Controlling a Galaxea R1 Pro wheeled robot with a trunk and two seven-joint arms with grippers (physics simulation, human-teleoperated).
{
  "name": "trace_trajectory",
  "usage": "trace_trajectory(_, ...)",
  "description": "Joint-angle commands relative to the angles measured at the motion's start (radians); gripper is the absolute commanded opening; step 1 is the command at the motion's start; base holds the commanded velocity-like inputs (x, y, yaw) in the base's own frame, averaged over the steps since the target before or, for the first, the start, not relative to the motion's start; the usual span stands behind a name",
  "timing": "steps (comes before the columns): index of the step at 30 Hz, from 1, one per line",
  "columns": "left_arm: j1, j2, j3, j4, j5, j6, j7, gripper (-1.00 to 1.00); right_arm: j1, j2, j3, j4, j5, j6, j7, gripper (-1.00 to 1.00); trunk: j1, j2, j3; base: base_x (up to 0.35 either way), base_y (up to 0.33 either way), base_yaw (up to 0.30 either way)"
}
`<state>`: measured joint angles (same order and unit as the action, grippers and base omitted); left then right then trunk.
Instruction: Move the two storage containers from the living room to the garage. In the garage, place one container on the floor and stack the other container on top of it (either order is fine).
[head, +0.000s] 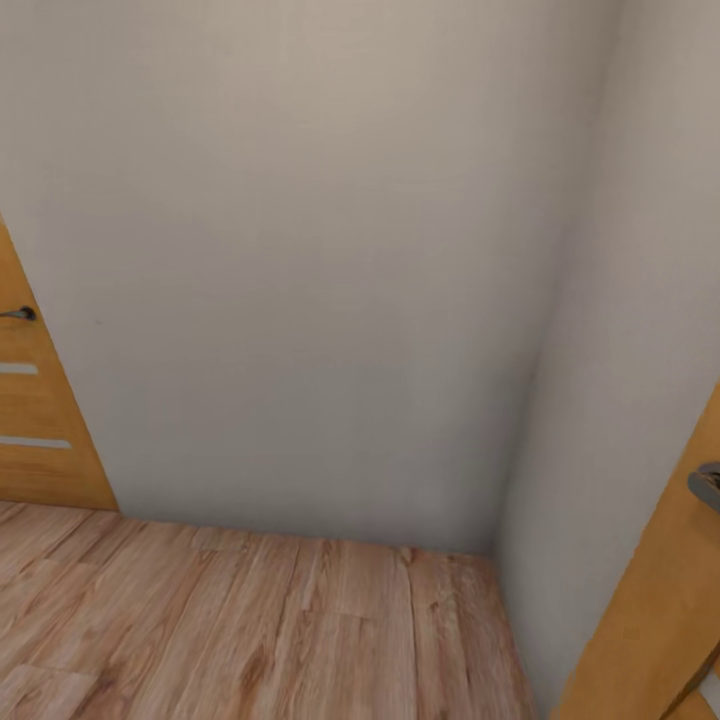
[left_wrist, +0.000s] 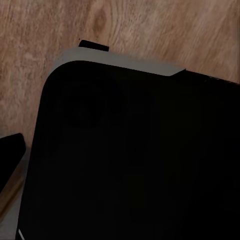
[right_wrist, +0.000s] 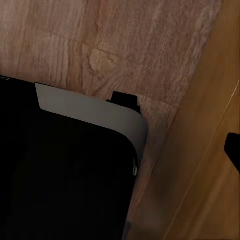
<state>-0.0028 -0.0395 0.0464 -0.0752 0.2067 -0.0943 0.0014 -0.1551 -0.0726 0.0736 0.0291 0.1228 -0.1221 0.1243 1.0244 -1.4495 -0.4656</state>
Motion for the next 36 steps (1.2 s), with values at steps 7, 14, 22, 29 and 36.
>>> trace_trajectory(7, 0.0, 0.0, 0.004, 0.0, 0.002, -0.003, 0.0, 1.0, -0.001, -0.001, 0.006, 0.003, 0.003, -0.005, 0.0, 1.0, 0.001, 0.0, -0.001, 0.312, 0.155, 0.0)
trace_trajectory(14, 0.0, 0.0, 0.004, 0.0, 0.002, -0.005, 0.0, 1.0, -0.001, -0.003, 0.006, 0.003, 0.003, -0.005, 0.0, 1.0, 0.001, 0.0, -0.001, 0.096, 0.058, 0.13)
trace_trajectory(22, 0.0, 0.0, 0.004, 0.0, 0.002, -0.005, 0.0, 1.0, -0.001, -0.004, 0.006, 0.003, 0.003, -0.006, 0.0, 1.0, 0.001, 0.0, -0.001, 0.003, 0.002, 0.263)
trace_trajectory(29, 0.0, 0.0, 0.005, 0.0, 0.034, -0.005, 0.0, 1.0, -0.001, -0.004, 0.008, 0.003, 0.003, -0.006, 0.0, 1.0, 0.001, 0.0, -0.001, 0.0, 0.0, 0.269)
trace_trajectory(36, 0.0, 0.001, 0.004, 0.0, 0.099, -0.004, 0.0, 1.0, -0.001, -0.005, 0.008, 0.003, 0.004, -0.007, 0.0, 1.0, 0.001, 0.0, -0.001, 0.0, 0.0, 0.269)
